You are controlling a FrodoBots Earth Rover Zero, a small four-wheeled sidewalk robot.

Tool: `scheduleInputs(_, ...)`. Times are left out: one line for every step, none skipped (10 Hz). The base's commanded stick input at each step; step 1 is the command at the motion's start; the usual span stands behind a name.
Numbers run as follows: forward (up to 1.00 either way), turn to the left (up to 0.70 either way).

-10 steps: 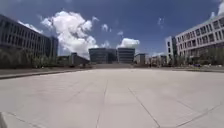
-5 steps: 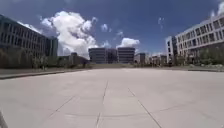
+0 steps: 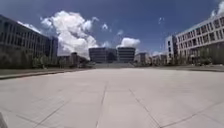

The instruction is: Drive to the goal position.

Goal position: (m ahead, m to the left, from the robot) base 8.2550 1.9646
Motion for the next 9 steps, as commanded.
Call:
scheduleInputs(0.70,0.00)
scheduleInputs(0.70,0.00)
scheduleInputs(0.70,0.00)
scheduleInputs(0.70,0.00)
scheduleInputs(0.70,0.00)
scheduleInputs(0.70,0.00)
scheduleInputs(0.70,0.00)
scheduleInputs(0.70,0.00)
scheduleInputs(0.70,0.00)
